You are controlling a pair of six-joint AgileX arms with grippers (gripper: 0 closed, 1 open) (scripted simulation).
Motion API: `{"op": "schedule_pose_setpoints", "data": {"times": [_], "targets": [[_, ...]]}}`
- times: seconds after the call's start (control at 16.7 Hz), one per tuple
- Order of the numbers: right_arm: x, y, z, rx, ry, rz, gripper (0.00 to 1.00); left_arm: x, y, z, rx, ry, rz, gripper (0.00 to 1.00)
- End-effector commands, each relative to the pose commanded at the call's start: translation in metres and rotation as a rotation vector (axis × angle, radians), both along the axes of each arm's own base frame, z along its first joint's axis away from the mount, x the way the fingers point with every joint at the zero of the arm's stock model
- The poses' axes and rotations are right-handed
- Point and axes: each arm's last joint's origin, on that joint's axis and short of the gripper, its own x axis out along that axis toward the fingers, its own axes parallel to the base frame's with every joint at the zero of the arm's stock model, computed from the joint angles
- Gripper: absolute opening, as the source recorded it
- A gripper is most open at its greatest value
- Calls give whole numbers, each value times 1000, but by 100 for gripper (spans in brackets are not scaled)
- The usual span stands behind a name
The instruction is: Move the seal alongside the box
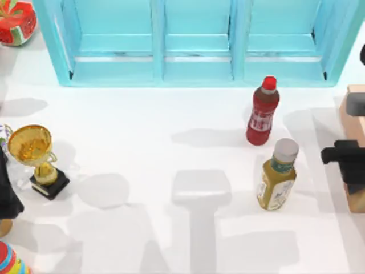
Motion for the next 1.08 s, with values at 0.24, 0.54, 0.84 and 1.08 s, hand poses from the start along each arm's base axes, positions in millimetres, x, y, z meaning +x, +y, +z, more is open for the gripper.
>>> {"op": "schedule_pose_setpoints", "data": {"times": [0.24, 0.54, 0.84, 1.08], "targets": [[-2, 0, -31, -3, 8, 1, 0, 0, 0, 0, 0, 0, 0, 100], [-2, -1, -33, -3, 8, 1, 8, 0, 0, 0, 0, 0, 0, 100], [-2, -1, -33, -3, 8, 1, 45, 0, 0, 0, 0, 0, 0, 100], [-2, -1, -33, -3, 8, 1, 75, 0, 0, 0, 0, 0, 0, 100]]}}
